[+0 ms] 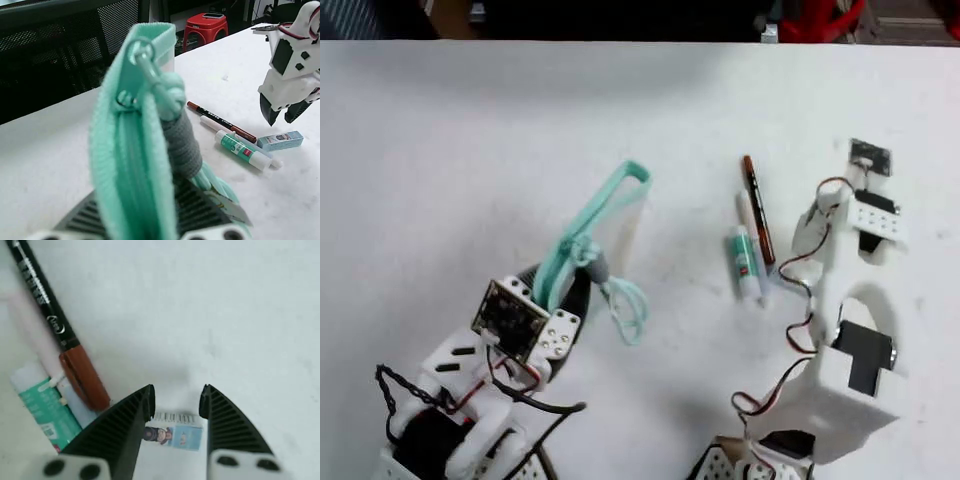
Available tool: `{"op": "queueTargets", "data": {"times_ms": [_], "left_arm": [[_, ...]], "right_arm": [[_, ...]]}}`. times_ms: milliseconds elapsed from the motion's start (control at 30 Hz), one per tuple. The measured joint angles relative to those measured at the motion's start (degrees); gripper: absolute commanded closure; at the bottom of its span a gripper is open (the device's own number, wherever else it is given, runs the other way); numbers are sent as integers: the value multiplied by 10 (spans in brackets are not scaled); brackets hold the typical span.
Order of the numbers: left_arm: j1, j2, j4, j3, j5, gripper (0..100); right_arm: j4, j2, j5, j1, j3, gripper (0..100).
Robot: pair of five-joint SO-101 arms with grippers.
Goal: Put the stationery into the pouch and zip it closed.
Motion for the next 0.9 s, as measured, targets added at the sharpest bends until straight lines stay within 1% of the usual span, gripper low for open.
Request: {"op": "queueTargets", "data": {"times_ms": [100, 333, 467, 767, 833, 900], "left_arm": [[0, 0, 0, 0, 0, 976], [0, 0, 0, 0, 0, 976], [0, 0, 0, 0, 0, 976], [0, -1, -11, 16, 0, 976], [0, -1, -12, 16, 0, 976], [0, -1, -12, 16, -1, 976]], "right_arm": [[8, 7, -11, 7, -17, 844], [1, 13, -16, -9, -38, 844], [-2, 13, -51, -7, -72, 844], [-2, 13, -25, -11, -109, 841], [-2, 14, -24, -11, -109, 810], [-2, 28, -23, -11, -110, 757]]}}
